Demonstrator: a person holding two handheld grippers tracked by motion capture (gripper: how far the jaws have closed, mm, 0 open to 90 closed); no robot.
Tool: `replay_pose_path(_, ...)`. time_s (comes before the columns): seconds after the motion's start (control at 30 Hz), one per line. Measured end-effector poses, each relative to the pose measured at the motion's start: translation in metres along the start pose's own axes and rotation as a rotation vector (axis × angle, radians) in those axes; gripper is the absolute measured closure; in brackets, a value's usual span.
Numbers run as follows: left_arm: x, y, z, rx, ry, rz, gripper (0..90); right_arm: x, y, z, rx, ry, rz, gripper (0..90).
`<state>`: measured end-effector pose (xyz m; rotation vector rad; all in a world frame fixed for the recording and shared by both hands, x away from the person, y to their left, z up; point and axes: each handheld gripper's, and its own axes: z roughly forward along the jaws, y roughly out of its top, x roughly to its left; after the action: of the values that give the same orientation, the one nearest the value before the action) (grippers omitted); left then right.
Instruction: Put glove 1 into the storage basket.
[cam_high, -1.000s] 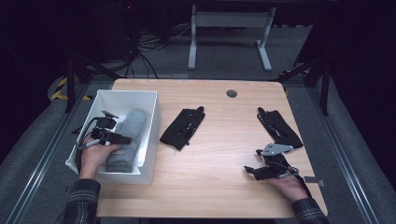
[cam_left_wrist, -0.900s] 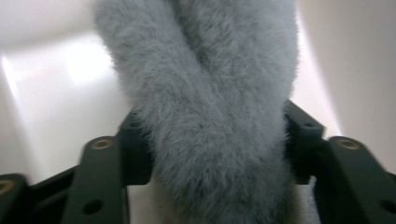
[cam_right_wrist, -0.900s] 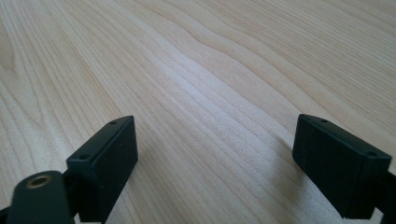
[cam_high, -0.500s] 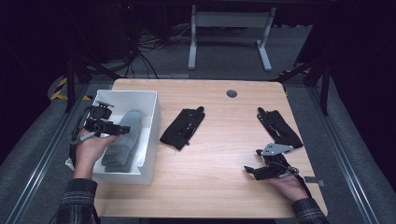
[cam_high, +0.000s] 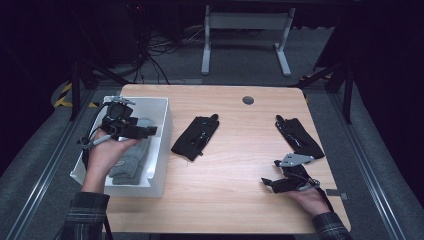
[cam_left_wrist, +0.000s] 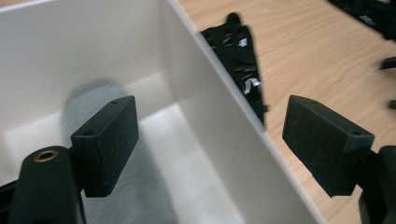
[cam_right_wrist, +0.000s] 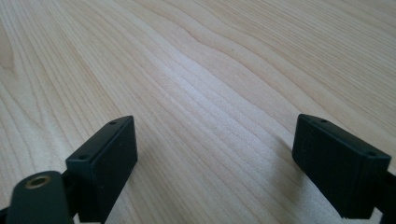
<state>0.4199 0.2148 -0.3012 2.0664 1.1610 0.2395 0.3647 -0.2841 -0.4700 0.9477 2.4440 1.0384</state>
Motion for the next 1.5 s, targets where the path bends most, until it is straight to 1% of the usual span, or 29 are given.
replay_pose_path(0.17, -0.023, 0.009, 0.007, -0.012, -0.023, 0.049, 17.2, 0.000, 0.000, 0.000, 0.000, 0.000, 0.000, 14.5)
replay_pose_path(0.2, -0.023, 0.009, 0.007, -0.012, -0.023, 0.049, 16.8, 0.000, 0.000, 0.000, 0.000, 0.000, 0.000, 14.5)
replay_pose_path(0.23, -0.034, 0.012, 0.014, -0.009, -0.031, 0.078, 16.0, 0.000, 0.000, 0.000, 0.000, 0.000, 0.000, 14.5)
replay_pose_path(0.27, -0.034, 0.012, 0.014, -0.009, -0.031, 0.078, 15.8, 0.000, 0.000, 0.000, 0.000, 0.000, 0.000, 14.5)
replay_pose_path(0.3, -0.044, 0.013, 0.020, -0.009, -0.053, 0.089, 15.8, 0.000, 0.000, 0.000, 0.000, 0.000, 0.000, 14.5)
replay_pose_path(0.33, -0.044, 0.013, 0.020, -0.009, -0.053, 0.089, 15.8, 0.000, 0.000, 0.000, 0.000, 0.000, 0.000, 14.5)
replay_pose_path(0.5, -0.065, 0.013, 0.036, -0.009, -0.086, 0.128, 15.9, 0.000, 0.000, 0.000, 0.000, 0.000, 0.000, 14.5)
replay_pose_path(0.57, -0.073, 0.012, 0.043, 0.002, -0.095, 0.147, 15.9, 0.000, 0.000, 0.000, -0.001, 0.000, 0.000, 14.5)
replay_pose_path(0.67, -0.085, 0.009, 0.054, 0.006, -0.117, 0.164, 15.9, 0.000, 0.000, 0.000, -0.001, 0.000, 0.000, 14.5)
replay_pose_path(0.8, -0.098, 0.004, 0.066, 0.009, -0.144, 0.180, 15.6, 0.000, 0.000, 0.000, 0.000, 0.000, 0.000, 14.5)
replay_pose_path(1.03, -0.123, -0.007, 0.084, 0.001, -0.166, 0.218, 15.5, 0.000, 0.000, 0.000, 0.000, -0.001, 0.001, 13.9)
replay_pose_path(1.1, -0.131, -0.013, 0.091, 0.001, -0.165, 0.238, 15.4, 0.000, 0.000, 0.001, 0.004, -0.010, 0.006, 10.9)
replay_pose_path(1.13, -0.133, -0.015, 0.093, -0.002, -0.165, 0.237, 15.3, 0.000, 0.000, 0.001, 0.007, -0.016, 0.011, 9.0)
replay_pose_path(1.17, -0.136, -0.019, 0.098, 0.003, -0.168, 0.247, 15.4, 0.000, 0.000, 0.001, 0.010, -0.021, 0.013, 7.2)
replay_pose_path(1.23, -0.139, -0.026, 0.105, 0.021, -0.160, 0.267, 15.0, 0.000, 0.001, 0.002, 0.016, -0.025, 0.021, 5.1)
replay_pose_path(1.3, -0.142, -0.033, 0.112, 0.035, -0.161, 0.279, 14.0, -0.001, 0.001, 0.002, 0.020, -0.030, 0.024, 3.8)
replay_pose_path(1.37, -0.142, -0.040, 0.118, 0.043, -0.155, 0.282, 12.3, -0.001, 0.001, 0.002, 0.024, -0.032, 0.027, 3.0)
replay_pose_path(1.47, -0.141, -0.053, 0.128, 0.051, -0.141, 0.302, 10.9, -0.001, 0.001, 0.003, 0.029, -0.032, 0.029, 1.9)
replay_pose_path(1.5, -0.141, -0.056, 0.130, 0.055, -0.138, 0.302, 10.6, -0.001, 0.001, 0.003, 0.029, -0.032, 0.029, 1.6)
